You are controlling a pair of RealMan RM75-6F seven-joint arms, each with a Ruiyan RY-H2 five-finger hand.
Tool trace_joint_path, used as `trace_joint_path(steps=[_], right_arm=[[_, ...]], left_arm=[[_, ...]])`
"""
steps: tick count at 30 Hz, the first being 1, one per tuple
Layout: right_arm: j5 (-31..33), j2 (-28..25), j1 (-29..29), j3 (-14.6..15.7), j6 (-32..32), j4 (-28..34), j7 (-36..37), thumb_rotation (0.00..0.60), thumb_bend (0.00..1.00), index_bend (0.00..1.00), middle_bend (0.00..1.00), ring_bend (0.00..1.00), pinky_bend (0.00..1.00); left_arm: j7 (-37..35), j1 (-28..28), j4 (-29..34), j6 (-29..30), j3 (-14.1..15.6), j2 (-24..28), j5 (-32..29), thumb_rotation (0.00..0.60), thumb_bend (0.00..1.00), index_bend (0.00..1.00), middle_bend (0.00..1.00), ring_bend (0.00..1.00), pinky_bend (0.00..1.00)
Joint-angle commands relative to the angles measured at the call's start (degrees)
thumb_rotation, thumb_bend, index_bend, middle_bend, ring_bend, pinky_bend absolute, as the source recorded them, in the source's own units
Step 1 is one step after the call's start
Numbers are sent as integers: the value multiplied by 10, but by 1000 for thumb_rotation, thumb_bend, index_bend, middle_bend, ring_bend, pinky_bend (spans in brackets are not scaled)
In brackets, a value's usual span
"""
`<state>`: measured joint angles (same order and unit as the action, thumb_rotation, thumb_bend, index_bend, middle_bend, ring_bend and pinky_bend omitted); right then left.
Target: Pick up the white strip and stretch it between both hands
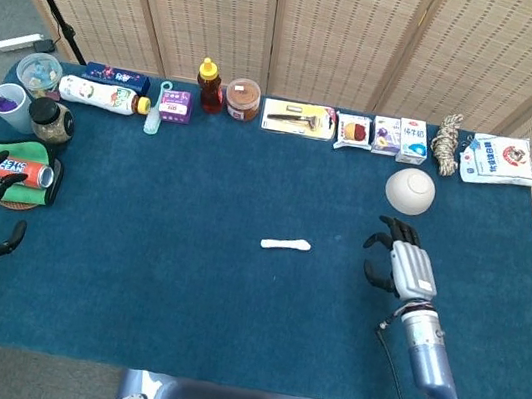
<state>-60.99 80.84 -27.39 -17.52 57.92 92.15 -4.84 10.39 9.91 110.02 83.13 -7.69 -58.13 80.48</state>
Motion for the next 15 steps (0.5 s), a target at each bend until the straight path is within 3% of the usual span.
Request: trace_joint_path(steps=[1,7,15], right_arm=[[24,19,-23,-5,-29,-25,1,600,447,409,102,2,0],[50,56,-59,-10,-50,-66,-9,600,390,404,99,1,0],[86,101,-97,-17,-68,-115,-20,600,385,425,98,0,0]], left_arm=[[-3,0,-1,0,-1,1,-4,490,414,199,20,16,58],[-6,0,-4,-2,1,3,-7,493,414,199,20,16,58],[-22,-3,-13,0,3,3,-11,490,414,199,20,29,58]])
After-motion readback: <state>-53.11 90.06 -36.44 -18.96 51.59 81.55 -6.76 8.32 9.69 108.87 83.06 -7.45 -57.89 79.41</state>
